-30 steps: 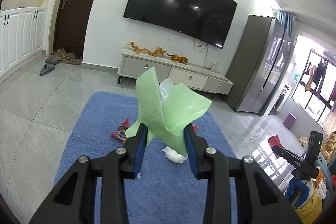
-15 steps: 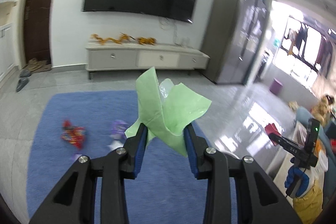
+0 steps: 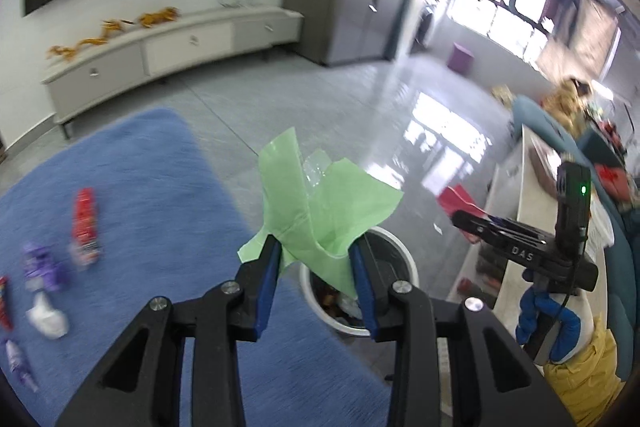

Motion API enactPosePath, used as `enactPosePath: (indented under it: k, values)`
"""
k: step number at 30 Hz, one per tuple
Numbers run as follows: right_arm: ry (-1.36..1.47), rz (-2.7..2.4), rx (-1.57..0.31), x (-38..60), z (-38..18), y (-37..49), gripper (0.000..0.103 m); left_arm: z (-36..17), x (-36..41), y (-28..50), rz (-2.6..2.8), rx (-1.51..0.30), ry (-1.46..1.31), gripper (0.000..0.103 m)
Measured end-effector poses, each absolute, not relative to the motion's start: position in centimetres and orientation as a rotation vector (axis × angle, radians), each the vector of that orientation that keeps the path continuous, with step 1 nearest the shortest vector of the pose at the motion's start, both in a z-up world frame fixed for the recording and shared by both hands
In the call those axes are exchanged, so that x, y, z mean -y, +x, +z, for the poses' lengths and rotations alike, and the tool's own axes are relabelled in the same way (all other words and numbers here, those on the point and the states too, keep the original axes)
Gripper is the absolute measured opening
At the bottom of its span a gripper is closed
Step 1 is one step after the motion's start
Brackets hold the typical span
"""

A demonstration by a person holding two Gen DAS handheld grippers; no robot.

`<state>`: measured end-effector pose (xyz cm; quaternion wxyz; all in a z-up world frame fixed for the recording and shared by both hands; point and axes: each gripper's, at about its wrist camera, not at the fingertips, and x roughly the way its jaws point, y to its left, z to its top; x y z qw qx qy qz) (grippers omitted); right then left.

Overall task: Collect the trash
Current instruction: 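Carry both items to the bin and open both tools over it, then move both open tools back toward the remaining wrappers on the rug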

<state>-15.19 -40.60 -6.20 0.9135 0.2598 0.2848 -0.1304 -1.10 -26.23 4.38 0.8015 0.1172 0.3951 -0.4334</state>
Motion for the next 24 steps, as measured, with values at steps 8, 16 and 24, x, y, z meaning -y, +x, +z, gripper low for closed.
enactPosePath:
  k: [8, 16, 24]
  values:
    - [0.585, -0.307, -0.638, 43.1, -8.6, -14.7, 0.049, -0.6, 34.6, -1.1, -1.026, -0.974, 0.262, 0.049]
    - [0.602, -0.356, -0.629, 43.9, -8.5, -15.7, 0.058, -1.7, 34.8, -0.6, -1.061, -1.037, 0.218, 0.053]
    - [0.587, -0.333, -0.591, 42.2, -7.0, -16.5, 0.058, -1.1, 30.9, -0.7, -1.02, -1.027, 0.193, 0.053]
